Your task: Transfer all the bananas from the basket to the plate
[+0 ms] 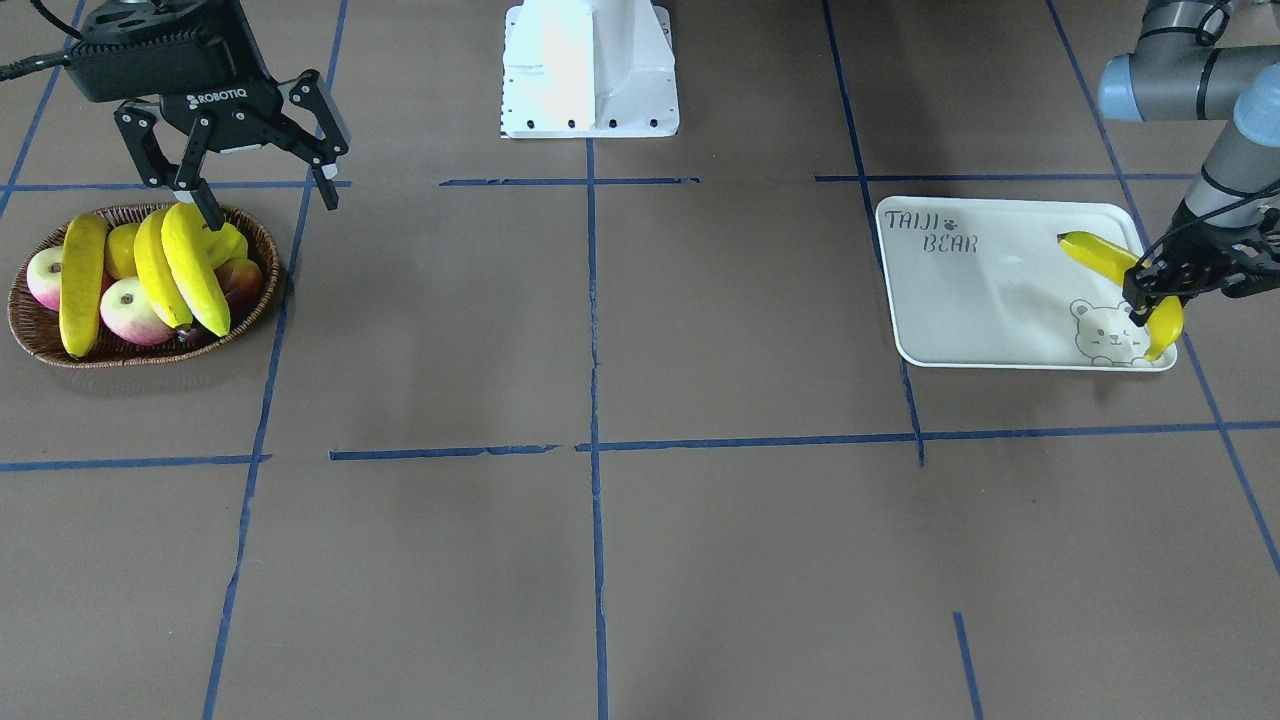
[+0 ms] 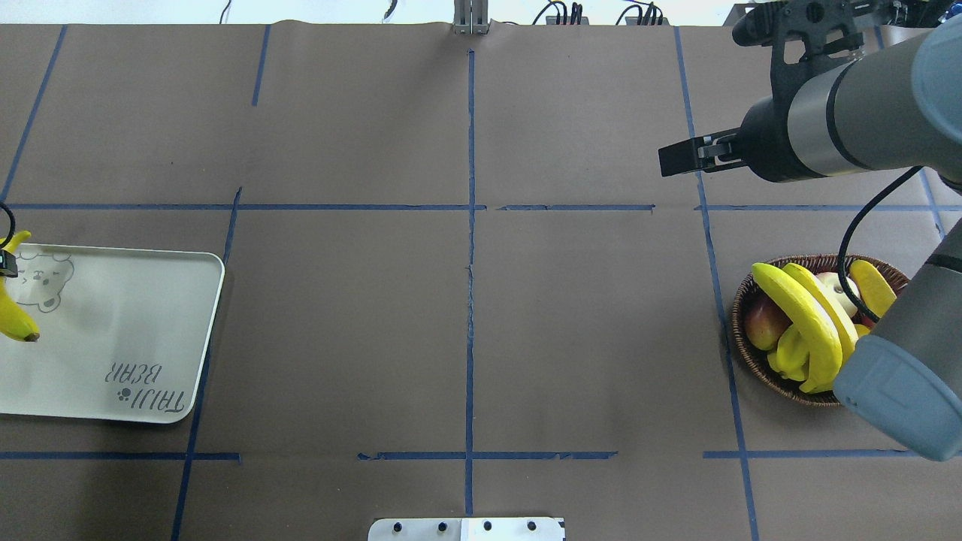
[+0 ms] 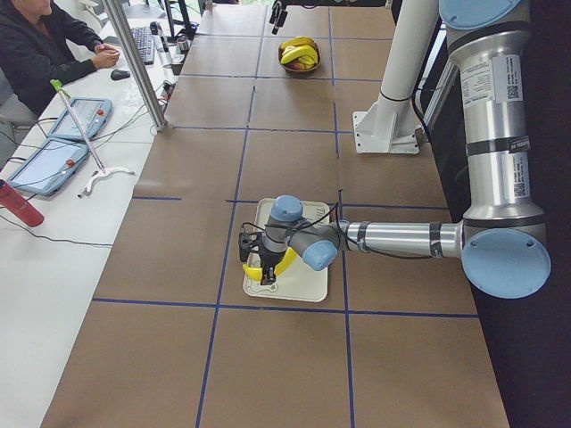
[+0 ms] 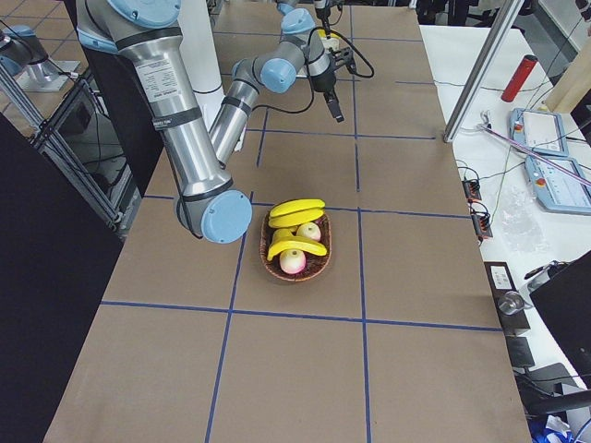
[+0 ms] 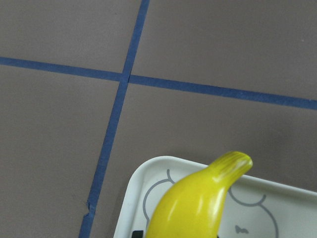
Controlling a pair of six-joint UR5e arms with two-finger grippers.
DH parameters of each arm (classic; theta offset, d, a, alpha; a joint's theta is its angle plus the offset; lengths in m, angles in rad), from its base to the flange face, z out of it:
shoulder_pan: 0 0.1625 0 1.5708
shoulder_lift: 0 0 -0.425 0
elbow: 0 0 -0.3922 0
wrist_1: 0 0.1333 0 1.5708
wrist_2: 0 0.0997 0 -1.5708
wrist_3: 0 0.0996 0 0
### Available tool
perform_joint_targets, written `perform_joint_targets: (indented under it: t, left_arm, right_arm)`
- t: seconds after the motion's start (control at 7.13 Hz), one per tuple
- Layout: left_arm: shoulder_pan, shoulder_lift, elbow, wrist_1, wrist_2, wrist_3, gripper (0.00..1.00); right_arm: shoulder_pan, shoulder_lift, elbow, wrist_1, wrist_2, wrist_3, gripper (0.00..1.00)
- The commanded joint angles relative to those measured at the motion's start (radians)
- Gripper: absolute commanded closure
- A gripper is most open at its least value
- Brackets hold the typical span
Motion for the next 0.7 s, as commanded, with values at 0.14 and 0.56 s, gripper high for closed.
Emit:
perform_joint_targets:
  t: [0.14, 0.56]
  left_arm:
    - [0.043, 0.045, 0.002, -0.024, -0.003, 0.036, 0.84]
    - [0.044, 0.045, -0.038, -0.021, -0.018, 0.046, 0.0]
  right_arm:
    - [0.016, 0.0, 0.0, 0.0, 0.026, 0.001, 0.0]
    - [0.026, -0.002, -0.003, -0.002, 0.041, 0.001, 0.0]
